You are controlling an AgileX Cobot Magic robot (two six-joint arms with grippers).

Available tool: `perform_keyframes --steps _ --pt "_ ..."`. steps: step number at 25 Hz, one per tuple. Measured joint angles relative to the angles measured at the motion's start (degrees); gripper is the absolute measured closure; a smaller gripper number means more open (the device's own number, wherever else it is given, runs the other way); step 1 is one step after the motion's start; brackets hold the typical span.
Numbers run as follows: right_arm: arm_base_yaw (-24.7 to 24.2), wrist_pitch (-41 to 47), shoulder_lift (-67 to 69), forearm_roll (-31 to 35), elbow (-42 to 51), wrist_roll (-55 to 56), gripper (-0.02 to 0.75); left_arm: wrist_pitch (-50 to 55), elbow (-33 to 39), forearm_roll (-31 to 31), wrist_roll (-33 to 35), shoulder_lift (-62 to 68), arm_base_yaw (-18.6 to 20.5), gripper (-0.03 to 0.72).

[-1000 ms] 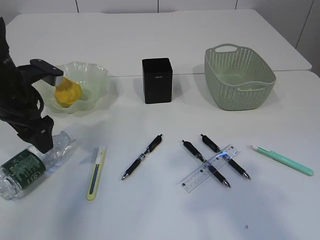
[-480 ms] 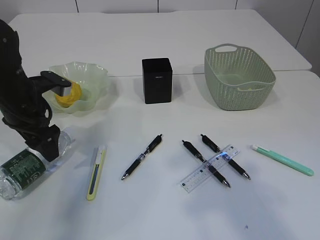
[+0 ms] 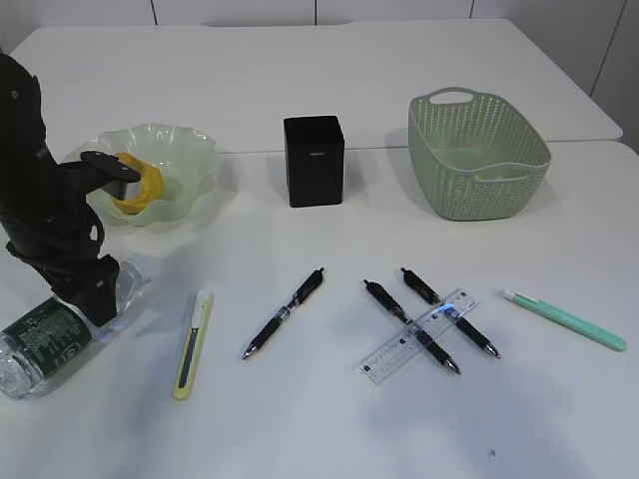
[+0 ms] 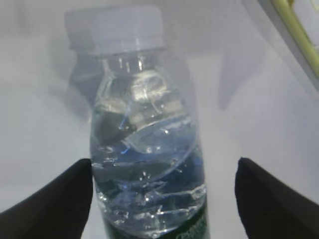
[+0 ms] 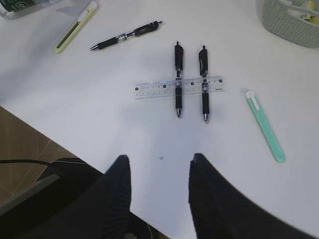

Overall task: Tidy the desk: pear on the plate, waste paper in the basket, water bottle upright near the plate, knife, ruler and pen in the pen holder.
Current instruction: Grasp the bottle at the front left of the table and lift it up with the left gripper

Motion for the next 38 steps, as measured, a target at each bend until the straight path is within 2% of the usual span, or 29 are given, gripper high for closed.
perform_keyframes --steps 19,30,38 --pt "0.0 0.1 0.0 0.0 0.0 0.0 0.42 -3.8 -0.2 -0.1 0.0 3.9 0.0 0.09" --pt "0.0 0.1 0.0 0.0 0.0 0.0 0.42 -3.7 -0.3 -0.1 0.0 4.0 0.0 0.265" --pt "0.0 0.1 0.0 0.0 0.0 0.0 0.421 -2.7 -1.3 -1.3 0.0 4.0 0.0 0.276"
